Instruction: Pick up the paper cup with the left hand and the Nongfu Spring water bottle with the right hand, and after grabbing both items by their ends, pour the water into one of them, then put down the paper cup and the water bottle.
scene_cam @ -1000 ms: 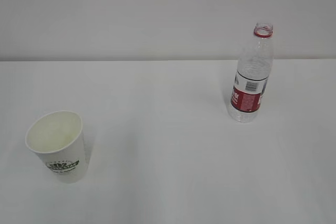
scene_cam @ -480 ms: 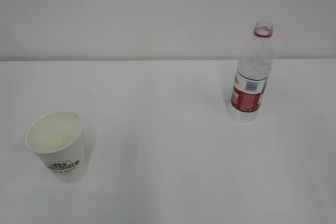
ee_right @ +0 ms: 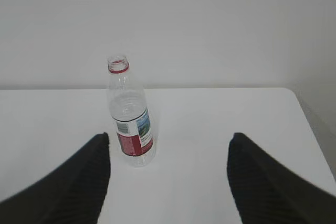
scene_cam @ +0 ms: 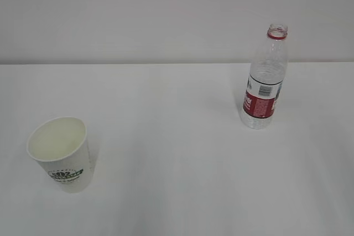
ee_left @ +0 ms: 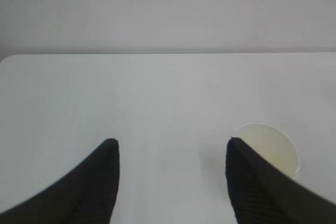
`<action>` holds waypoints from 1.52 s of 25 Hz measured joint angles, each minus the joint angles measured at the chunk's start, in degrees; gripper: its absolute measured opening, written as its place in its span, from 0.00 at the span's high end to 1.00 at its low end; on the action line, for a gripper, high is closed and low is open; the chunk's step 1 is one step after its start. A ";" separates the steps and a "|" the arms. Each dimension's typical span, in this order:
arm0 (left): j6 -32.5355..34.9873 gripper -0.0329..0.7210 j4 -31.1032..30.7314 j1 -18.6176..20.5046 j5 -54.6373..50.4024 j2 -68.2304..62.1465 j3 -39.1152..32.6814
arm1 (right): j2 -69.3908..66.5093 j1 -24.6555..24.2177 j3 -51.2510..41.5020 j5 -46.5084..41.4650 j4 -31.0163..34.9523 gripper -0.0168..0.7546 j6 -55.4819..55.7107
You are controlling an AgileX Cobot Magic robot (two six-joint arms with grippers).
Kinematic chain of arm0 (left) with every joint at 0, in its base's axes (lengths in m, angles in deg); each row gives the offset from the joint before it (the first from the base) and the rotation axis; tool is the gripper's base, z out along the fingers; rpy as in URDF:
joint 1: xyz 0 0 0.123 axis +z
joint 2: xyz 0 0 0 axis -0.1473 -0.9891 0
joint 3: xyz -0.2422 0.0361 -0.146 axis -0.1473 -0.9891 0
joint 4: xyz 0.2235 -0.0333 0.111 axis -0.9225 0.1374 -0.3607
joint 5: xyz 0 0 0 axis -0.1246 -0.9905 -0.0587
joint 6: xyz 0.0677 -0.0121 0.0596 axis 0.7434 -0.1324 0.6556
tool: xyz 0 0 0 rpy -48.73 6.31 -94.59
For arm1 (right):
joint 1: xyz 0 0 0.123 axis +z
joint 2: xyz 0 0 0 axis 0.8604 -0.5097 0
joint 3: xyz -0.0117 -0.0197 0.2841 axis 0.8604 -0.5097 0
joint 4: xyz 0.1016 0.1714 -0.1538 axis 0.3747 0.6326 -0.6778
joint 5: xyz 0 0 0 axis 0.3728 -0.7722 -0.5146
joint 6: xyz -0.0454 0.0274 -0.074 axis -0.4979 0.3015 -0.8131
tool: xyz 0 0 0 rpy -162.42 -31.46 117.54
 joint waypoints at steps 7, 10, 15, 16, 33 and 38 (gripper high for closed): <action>0.00 0.34 3.25 0.00 1.34 -5.41 0.00 | -4.54 0.00 0.00 6.29 3.60 0.29 0.00; 0.00 0.34 3.64 0.00 3.37 -7.02 0.00 | -6.56 0.00 0.00 8.13 3.60 0.29 0.00; 0.00 0.34 3.78 0.00 6.34 -9.61 0.00 | -9.61 0.00 0.00 11.66 3.60 0.29 0.00; 0.00 0.34 3.78 0.00 6.49 -10.22 0.00 | -10.29 0.00 0.00 12.54 3.60 0.29 0.00; 0.00 0.35 1.63 0.00 16.89 -18.28 0.98 | -20.90 0.00 0.42 24.97 4.15 0.29 0.00; 0.00 0.35 -0.12 0.00 20.38 -20.10 0.98 | -24.61 0.00 2.94 26.11 4.15 0.29 -0.10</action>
